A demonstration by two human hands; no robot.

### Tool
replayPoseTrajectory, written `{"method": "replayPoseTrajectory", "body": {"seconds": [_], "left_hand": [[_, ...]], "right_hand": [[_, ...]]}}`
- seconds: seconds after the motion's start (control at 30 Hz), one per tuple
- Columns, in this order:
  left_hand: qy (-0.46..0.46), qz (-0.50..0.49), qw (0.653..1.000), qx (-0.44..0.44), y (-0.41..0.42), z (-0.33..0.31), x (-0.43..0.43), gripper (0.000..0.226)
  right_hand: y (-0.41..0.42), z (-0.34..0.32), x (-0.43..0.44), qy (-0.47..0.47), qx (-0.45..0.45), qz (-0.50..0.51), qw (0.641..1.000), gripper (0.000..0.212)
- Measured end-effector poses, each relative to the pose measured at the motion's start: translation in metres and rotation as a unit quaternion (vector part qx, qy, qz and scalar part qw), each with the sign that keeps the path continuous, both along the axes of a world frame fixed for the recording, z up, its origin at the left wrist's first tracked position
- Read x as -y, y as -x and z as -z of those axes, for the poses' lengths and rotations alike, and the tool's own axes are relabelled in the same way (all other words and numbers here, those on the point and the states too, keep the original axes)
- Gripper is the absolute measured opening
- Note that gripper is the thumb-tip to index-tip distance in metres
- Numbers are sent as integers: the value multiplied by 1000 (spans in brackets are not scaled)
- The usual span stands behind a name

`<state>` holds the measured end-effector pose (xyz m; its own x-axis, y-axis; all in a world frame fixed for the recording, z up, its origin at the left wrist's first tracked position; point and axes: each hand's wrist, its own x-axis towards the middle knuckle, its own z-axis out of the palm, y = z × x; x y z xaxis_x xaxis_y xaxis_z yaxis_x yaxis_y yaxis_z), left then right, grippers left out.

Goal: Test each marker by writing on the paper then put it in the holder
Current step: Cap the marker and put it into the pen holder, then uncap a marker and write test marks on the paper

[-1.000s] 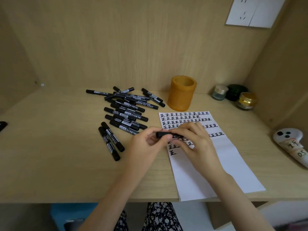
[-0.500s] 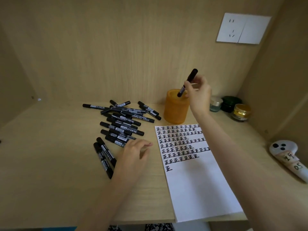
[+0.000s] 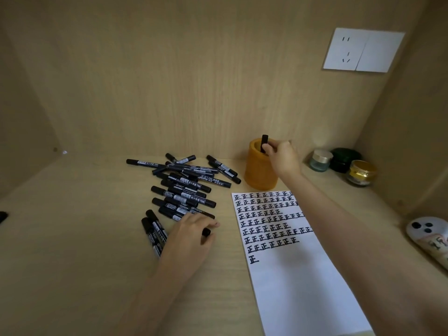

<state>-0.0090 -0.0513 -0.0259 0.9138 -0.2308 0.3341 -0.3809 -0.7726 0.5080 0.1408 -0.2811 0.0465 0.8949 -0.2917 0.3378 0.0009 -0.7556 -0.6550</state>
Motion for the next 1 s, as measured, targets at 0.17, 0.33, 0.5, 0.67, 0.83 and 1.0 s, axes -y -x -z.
{"method": "replayPoseTrajectory", "body": {"seconds": [0.17, 0.33, 0.5, 0.67, 0.83, 1.0], "left_hand": [[-31, 1, 999, -15, -2, 0, -1, 30], [-48, 1, 999, -21, -6, -6, -3, 30], [6, 31, 998, 61, 1, -10, 2, 25], [111, 37, 978, 175, 13, -27, 16, 21], [273, 65, 948, 148, 24, -42, 31, 24], [343, 74, 933, 81, 27, -40, 31, 31]], "right_hand": [[29, 2, -7, 19, 124, -8, 992, 34], [72, 15, -17, -30, 171, -47, 984, 23], [125, 32, -33, -142, 98, -128, 977, 23], [152, 49, -40, -190, -2, -287, 939, 49], [163, 54, -53, -183, -32, -353, 917, 33], [165, 52, -58, -263, 28, -309, 913, 14]]}}
